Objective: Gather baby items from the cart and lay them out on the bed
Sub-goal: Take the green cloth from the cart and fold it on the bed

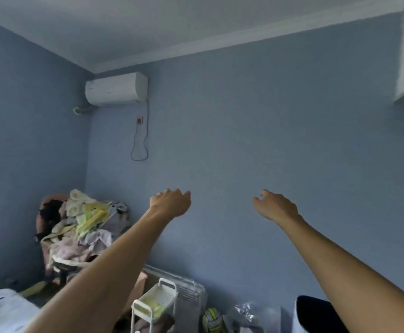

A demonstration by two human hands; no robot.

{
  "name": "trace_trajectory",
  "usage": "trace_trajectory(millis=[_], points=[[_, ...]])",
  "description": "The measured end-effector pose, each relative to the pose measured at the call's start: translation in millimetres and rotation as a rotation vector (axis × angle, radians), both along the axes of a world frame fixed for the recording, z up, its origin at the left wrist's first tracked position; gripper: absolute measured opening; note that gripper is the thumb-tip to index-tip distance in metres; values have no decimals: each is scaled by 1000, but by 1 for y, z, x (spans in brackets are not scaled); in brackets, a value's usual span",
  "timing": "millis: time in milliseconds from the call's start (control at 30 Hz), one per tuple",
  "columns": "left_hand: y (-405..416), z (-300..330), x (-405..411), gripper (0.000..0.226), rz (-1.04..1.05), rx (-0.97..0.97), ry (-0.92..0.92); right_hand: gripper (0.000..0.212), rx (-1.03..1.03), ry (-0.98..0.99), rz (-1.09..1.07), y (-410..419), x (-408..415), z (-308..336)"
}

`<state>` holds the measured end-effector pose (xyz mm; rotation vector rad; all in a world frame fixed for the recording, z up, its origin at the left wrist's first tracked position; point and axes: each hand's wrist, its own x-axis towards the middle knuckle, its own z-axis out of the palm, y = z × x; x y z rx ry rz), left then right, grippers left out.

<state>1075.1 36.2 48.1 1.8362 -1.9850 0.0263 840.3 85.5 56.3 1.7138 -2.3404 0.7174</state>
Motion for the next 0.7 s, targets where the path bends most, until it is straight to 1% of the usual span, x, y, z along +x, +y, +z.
trace_trajectory(millis=[100, 200, 367, 433, 533, 700], points=[[-42, -9, -71, 59, -60, 22, 7, 50, -23, -36, -85, -20, -79, -9], [-82, -13, -129, 56, -100, 20, -11, 48, -18, -55, -125, -58, -133, -17], [-164, -17, -203, 54, -160, -38, -54, 51, 4, -87, -141, -129, -188, -27], [-201, -22, -229, 55, -183, -22, -64, 50, -6, -79, -155, -155, -208, -28], [-250, -26, -263, 55, -241, 13, -80, 49, -2, -75, -192, -188, -233, -23], [-338, -9, -302, 55, -291, -45, -83, 50, -18, -115, -249, -256, -277, -3]])
